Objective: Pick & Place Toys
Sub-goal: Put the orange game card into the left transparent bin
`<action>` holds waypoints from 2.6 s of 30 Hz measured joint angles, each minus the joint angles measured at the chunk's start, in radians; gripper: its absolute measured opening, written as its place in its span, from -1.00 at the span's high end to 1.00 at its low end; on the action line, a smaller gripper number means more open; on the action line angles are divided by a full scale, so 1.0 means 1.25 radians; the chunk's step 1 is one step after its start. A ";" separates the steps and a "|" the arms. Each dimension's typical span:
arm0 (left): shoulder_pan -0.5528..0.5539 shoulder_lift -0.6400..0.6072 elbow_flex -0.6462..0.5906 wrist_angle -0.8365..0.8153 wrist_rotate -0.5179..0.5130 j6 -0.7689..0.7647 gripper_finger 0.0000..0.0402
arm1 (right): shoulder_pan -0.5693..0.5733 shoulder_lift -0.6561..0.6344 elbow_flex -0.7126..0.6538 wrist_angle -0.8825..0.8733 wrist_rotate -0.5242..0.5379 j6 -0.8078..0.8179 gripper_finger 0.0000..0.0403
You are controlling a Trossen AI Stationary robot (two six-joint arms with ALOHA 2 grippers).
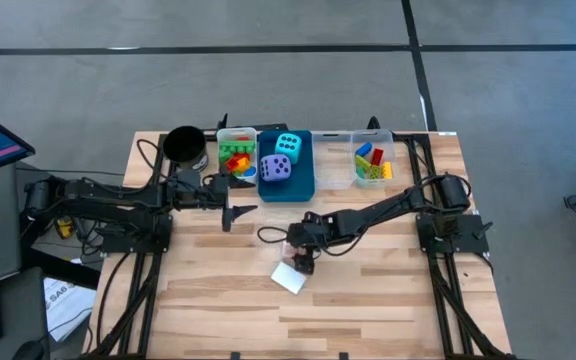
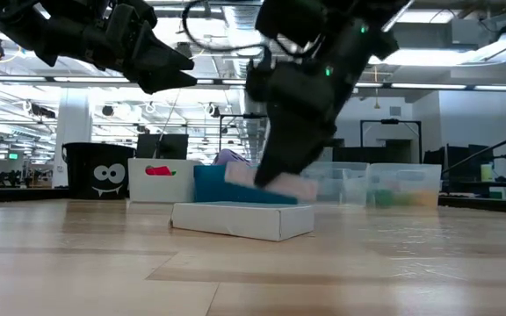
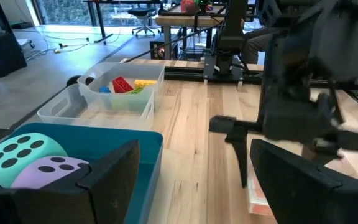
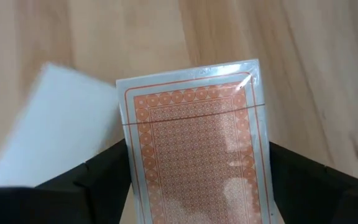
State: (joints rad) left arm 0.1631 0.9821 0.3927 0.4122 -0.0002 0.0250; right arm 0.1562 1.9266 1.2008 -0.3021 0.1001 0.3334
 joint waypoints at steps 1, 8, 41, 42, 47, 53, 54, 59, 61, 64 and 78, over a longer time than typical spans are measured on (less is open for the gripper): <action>0.000 0.000 0.000 0.000 0.000 0.000 -0.49 | 0.000 -0.013 0.000 -0.002 0.000 -0.002 -0.54; 0.000 0.000 0.000 0.010 0.000 -0.002 -0.49 | 0.011 -0.142 0.001 -0.015 0.001 -0.045 -0.61; -0.001 0.000 0.000 0.014 0.001 -0.154 -0.49 | 0.279 -0.712 -0.144 -0.396 0.343 0.021 -0.57; -0.001 0.000 0.000 0.014 0.001 -0.155 -0.49 | 0.277 -0.743 -0.181 -0.372 0.349 0.022 -0.57; -0.001 0.000 0.000 0.015 0.001 -0.156 -0.49 | 0.256 -0.907 -0.361 -0.225 0.355 0.024 -0.57; -0.001 0.000 0.000 0.016 -0.015 -0.156 -0.49 | 0.244 -1.078 -0.572 0.010 0.331 -0.005 -0.57; -0.001 0.000 0.000 0.018 -0.015 -0.156 -0.49 | 0.244 -1.098 -0.606 0.049 0.320 -0.010 -0.57; -0.001 0.000 0.000 0.019 -0.015 -0.174 -0.49 | 0.245 -1.166 -0.735 0.184 0.313 -0.021 -0.57; -0.001 0.000 0.000 0.018 -0.015 -0.175 -0.49 | 0.245 -1.179 -0.770 0.221 0.313 -0.022 -0.58; -0.001 0.000 0.000 0.018 -0.017 -0.175 -0.49 | 0.245 -1.190 -0.795 0.237 0.313 -0.024 -0.58; -0.001 0.000 0.000 0.018 -0.049 -0.180 -0.49 | 0.209 -1.261 -0.882 0.339 0.314 -0.110 -0.58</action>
State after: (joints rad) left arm 0.1619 0.9825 0.3927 0.4351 -0.0615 -0.2001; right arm 0.4174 0.3499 0.0986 0.1222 0.4924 0.1954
